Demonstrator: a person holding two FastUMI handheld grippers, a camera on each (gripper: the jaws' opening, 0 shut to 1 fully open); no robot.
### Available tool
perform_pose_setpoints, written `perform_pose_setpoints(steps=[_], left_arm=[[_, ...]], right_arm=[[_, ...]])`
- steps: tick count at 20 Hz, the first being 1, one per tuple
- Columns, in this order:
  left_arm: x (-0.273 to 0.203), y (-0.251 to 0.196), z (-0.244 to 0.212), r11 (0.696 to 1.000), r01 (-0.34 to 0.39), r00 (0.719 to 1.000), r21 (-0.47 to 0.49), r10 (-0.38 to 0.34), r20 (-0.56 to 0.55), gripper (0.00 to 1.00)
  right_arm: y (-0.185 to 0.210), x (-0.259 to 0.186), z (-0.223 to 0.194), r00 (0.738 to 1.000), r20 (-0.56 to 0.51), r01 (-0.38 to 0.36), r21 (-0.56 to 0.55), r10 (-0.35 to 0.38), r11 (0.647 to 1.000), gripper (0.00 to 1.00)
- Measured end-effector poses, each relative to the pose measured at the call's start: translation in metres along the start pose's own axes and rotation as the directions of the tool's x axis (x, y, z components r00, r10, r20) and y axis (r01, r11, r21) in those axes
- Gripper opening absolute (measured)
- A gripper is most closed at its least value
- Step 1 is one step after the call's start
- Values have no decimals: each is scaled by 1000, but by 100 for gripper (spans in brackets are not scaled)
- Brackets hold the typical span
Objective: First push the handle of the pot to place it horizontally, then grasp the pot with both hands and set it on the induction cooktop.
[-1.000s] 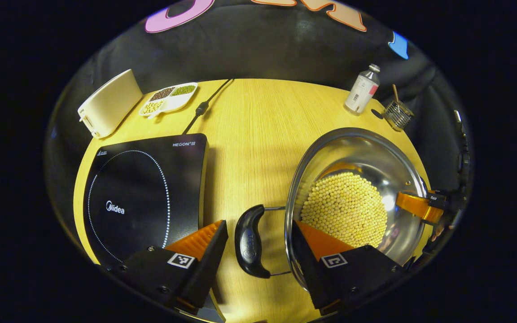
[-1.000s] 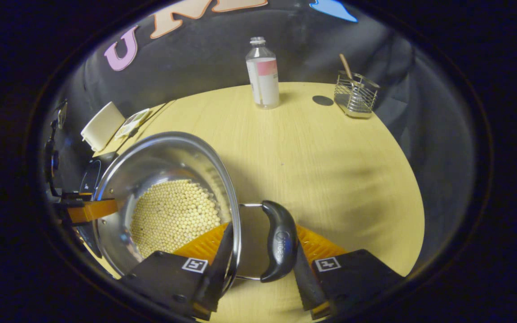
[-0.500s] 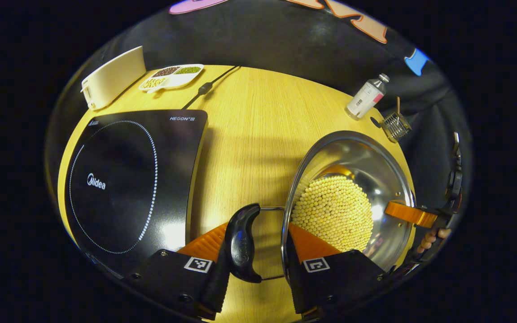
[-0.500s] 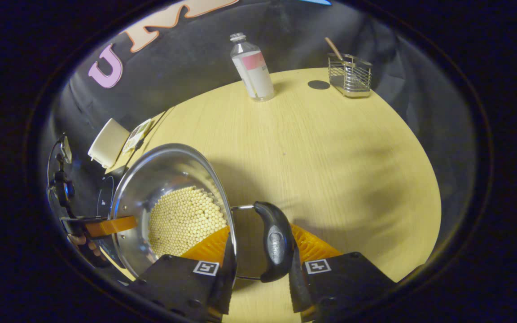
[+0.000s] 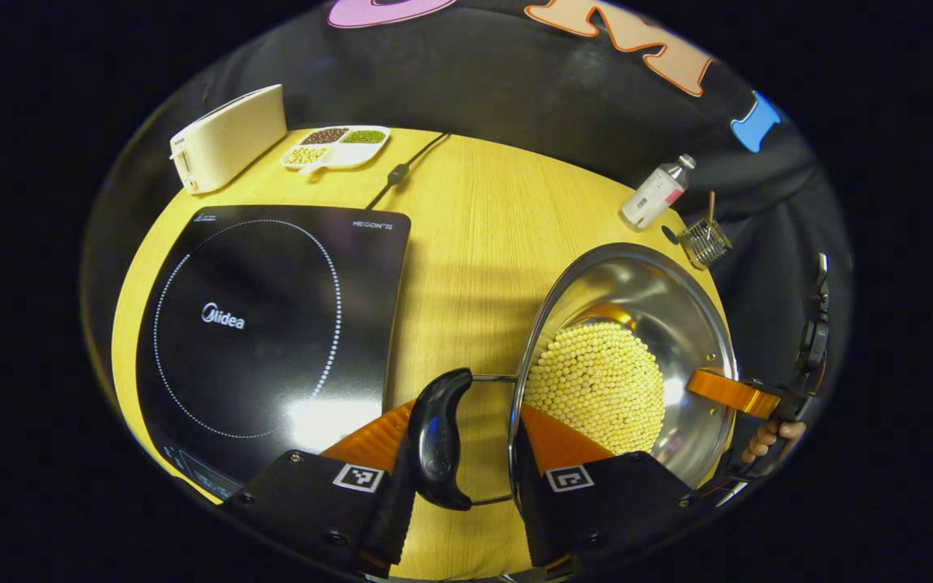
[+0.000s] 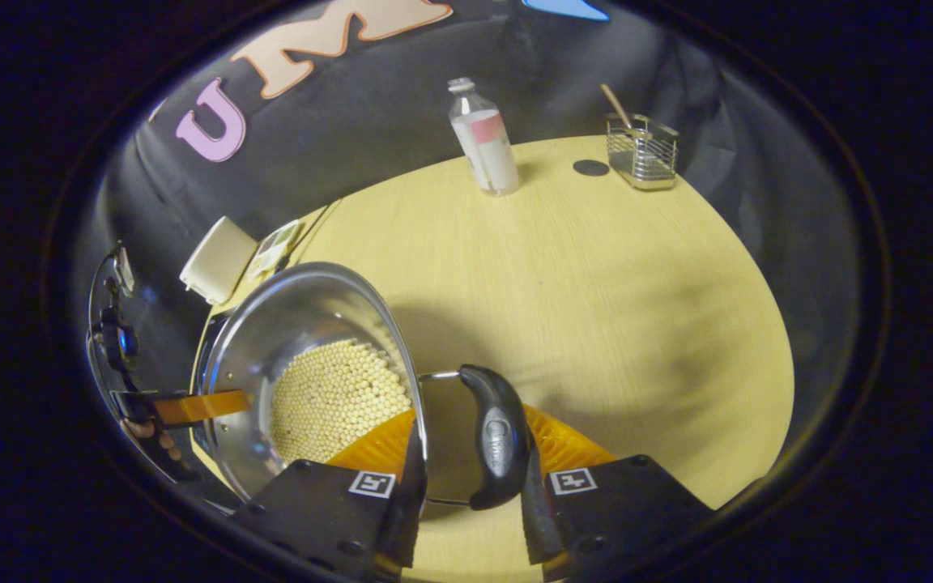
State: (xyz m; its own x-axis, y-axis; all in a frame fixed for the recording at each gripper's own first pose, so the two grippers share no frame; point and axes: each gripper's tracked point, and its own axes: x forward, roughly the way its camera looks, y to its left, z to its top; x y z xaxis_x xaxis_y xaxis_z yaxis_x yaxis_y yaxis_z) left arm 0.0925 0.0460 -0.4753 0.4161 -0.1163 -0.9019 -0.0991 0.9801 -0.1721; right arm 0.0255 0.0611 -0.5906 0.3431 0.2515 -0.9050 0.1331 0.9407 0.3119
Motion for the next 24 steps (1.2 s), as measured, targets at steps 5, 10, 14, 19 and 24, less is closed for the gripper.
perform_pose_setpoints(steps=[5, 10, 14, 19, 24], left_arm=[[-22, 15, 1, 1000, 2, 1000, 2, -2, 20, 60], [-38, 35, 3, 999, 44, 998, -1, -44, 51, 60], [-47, 65, 5, 995, 93, 994, 25, -94, 51, 60], [-59, 127, 16, 989, 134, 989, 66, -138, 52, 58], [-64, 182, 26, 985, 147, 988, 88, -150, 31, 60]], right_arm=[[23, -16, -2, 1000, 25, -3, -4, 3, 1000, 48], [50, -33, -9, 999, 48, 23, -10, -23, 1000, 48], [82, -44, -24, 994, 72, 79, -1, -79, 997, 48], [147, -46, -51, 988, 76, 134, 34, -136, 990, 48], [203, -37, -70, 980, 74, 179, 57, -183, 982, 54]])
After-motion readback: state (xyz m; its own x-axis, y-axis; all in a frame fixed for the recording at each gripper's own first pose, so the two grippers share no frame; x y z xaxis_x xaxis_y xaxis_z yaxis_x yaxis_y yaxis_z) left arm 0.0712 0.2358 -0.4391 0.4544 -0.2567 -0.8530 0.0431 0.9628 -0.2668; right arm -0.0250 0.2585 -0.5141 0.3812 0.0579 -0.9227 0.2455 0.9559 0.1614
